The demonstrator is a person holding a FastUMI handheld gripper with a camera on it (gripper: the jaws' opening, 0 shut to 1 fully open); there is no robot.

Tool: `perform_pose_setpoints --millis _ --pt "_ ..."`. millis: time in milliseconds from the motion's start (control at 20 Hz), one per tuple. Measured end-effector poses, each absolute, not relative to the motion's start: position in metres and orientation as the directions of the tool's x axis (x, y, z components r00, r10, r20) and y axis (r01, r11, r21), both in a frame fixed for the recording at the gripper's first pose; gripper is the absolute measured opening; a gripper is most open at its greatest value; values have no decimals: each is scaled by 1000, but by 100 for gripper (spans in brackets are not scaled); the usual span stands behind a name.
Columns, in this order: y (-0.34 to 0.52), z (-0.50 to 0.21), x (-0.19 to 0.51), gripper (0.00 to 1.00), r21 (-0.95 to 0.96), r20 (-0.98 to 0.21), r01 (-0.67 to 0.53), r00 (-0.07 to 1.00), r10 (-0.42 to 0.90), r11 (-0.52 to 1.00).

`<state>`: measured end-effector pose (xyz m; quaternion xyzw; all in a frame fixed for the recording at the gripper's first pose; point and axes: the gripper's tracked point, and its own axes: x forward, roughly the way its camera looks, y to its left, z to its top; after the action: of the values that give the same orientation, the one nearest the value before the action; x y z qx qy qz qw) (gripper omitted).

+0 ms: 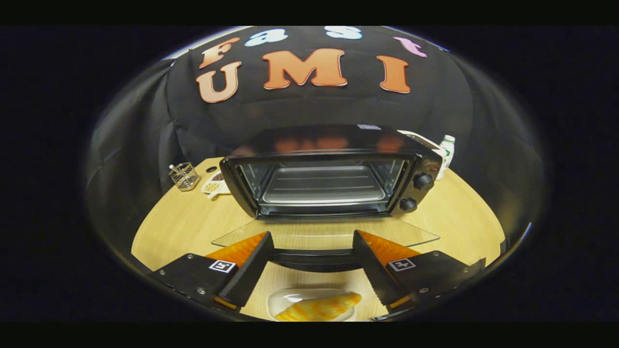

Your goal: Open the toaster oven, put the food inside, and close the toaster oven door.

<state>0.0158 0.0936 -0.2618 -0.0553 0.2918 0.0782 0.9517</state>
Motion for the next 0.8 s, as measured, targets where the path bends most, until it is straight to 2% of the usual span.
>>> perform_pose_setpoints --millis 350,800 --pt "79 -284 9 97 -77 -582 -146 810 75 986" --pt "62 -335 -7 98 -99 -666 -125 746 28 987"
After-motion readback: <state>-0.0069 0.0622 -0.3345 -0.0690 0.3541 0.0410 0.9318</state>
